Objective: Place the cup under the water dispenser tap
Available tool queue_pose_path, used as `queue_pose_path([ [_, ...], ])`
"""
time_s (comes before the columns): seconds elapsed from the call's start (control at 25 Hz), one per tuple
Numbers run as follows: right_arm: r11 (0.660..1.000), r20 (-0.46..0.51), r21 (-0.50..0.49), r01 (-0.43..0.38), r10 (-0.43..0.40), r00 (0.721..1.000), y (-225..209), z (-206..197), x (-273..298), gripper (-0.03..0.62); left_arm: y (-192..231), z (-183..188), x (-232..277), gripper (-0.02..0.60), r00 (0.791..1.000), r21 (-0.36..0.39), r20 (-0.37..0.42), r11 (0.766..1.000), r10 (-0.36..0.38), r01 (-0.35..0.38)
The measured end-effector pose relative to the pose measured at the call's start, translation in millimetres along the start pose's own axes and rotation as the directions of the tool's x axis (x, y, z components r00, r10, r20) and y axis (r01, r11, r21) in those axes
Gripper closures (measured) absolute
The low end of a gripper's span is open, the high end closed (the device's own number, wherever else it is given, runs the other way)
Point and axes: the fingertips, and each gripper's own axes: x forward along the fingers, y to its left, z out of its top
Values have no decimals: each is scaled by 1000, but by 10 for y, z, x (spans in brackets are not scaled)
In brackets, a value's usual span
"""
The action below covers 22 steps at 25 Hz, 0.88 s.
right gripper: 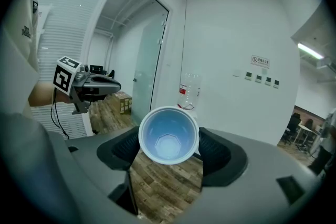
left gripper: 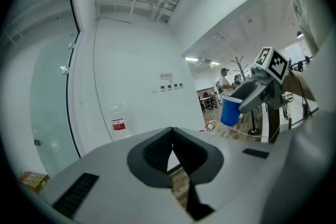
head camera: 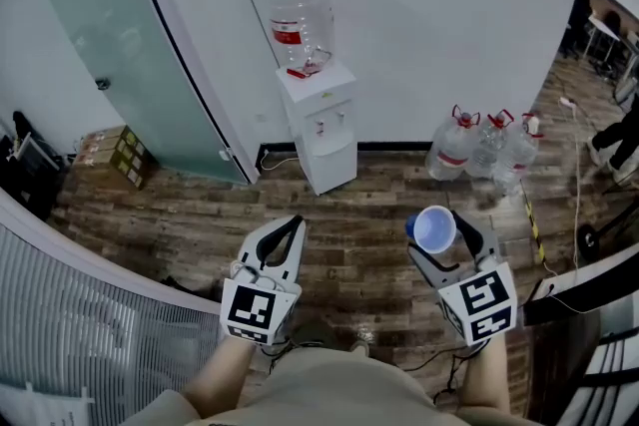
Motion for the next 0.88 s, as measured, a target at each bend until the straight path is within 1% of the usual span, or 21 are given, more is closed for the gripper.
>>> queue_pose_path([
  [0.24, 1000, -3, -9, -15, 15, 1000, -134, -80, 53, 240, -52, 8, 92, 575, 1000, 21, 15, 1000, 5, -5],
  [0.32, 1000, -2, -8, -18, 18, 1000, -179, -73, 128, 240, -15, 0, 154, 575, 1000, 10, 22, 1000, 12, -12],
  [0.44, 1000, -8, -7, -20, 20, 1000, -246, -114, 255, 240, 42, 19, 252, 575, 998, -12, 65, 1000, 24, -23],
  [0.52, 1000, -18, -8, -18, 18, 1000, -288, -135, 348, 240, 89, 4, 332, 575, 997, -10, 80, 1000, 21, -20],
  [0.64, 1000, -27, -12, -11, 11, 1000, -384, -116, 514, 240, 195, -80, 519, 575, 997, 0, 71, 1000, 12, -12],
  [0.88, 1000, -58, -14, -14, 14, 998, -548, -74, 923, 240, 447, -202, 914, 575, 998, -36, 70, 999, 2, 1],
])
